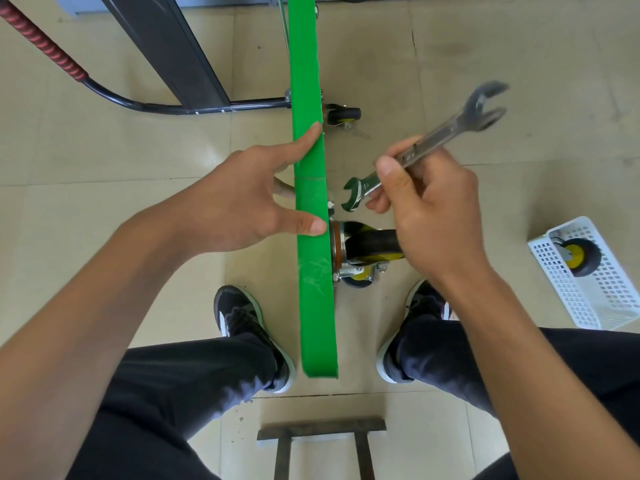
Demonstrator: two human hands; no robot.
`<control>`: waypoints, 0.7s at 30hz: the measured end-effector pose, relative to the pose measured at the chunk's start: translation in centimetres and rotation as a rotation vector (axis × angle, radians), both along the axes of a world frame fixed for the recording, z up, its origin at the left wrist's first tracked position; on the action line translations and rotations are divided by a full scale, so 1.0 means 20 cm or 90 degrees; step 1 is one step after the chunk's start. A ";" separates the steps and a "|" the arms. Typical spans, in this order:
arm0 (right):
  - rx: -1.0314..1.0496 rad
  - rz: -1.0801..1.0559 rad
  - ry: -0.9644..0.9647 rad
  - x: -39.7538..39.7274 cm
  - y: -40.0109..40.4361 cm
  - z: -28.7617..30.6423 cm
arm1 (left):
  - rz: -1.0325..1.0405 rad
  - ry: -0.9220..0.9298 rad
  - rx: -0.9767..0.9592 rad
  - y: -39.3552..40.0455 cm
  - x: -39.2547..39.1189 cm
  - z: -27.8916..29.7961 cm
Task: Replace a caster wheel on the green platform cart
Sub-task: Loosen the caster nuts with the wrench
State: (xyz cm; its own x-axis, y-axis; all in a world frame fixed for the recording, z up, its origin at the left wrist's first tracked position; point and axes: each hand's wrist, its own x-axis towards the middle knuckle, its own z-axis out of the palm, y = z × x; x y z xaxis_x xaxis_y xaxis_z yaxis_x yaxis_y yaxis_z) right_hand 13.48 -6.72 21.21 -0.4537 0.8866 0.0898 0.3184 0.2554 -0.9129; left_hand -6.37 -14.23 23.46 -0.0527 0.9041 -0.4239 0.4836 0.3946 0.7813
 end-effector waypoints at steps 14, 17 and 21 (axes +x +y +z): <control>-0.260 0.270 -0.188 -0.22 0.31 0.10 | 0.001 -0.006 0.003 0.00 0.00 0.01; -0.262 0.297 -0.211 -0.25 0.31 0.07 | 0.004 -0.012 0.003 0.00 0.00 0.01; -0.231 0.276 -0.208 -0.25 0.29 0.03 | 0.002 -0.011 0.006 0.00 0.01 0.01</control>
